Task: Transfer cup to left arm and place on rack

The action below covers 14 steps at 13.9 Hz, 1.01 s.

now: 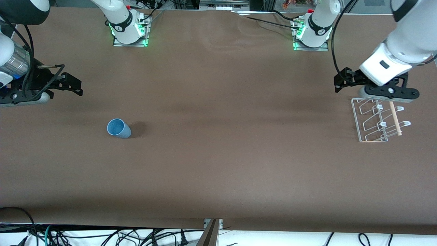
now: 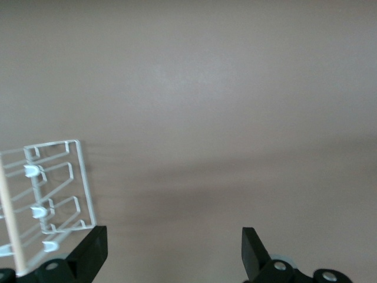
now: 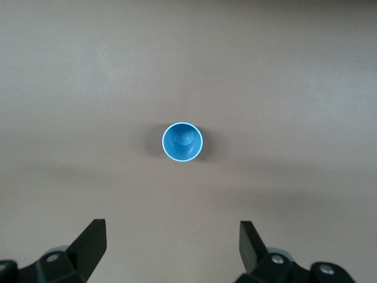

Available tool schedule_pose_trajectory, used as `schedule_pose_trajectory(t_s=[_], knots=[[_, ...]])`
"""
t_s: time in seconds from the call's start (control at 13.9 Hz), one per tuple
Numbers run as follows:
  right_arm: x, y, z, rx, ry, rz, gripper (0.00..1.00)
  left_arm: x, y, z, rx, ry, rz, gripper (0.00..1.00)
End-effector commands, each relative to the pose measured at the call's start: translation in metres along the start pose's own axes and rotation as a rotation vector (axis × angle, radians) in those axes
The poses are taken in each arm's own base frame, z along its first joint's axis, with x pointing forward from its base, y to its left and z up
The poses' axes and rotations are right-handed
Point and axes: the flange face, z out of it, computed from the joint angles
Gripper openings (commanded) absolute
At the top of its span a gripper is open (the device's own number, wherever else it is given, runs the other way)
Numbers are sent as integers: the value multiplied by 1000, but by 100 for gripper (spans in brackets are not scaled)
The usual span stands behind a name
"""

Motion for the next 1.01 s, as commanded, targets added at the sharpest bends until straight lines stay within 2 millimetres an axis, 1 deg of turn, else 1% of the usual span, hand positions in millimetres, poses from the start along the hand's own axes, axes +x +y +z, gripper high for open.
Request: schedule_pose_trajectory(t_s=[0.0,0.14,0.29,0.36,0.43,0.5,0.58,0.65,0.79,0.94], knots=[[-2,2,3,-10,-3,-7,100,-2,-17,-4,-43,-19,6,100],[-3,1,5,-10,-6,-9,100,3,-19,-4,-32,2,6,100],[-2,1,7,-9,-7,-9,100,-2,-21,-11,-27,10,11,100],[-1,1,8,-9,-10,-9,100,-4,-16,-15,-5,26,23,100],[-1,1,8,-9,-10,-9,100,-10,-1,-21,42,37,45,100],[-2,1,11,-9,-16,-9,100,-12,-2,-24,61,42,49,100],[-1,1,12,-9,-11,-9,100,-10,-16,-24,53,40,34,100],[-1,1,11,-9,-10,-9,100,-10,-23,-17,29,30,15,100],[0,2,18,-9,-7,-10,100,-11,-23,-16,18,25,13,100],[2,4,33,-10,1,-7,100,-11,-21,-17,17,22,16,100]])
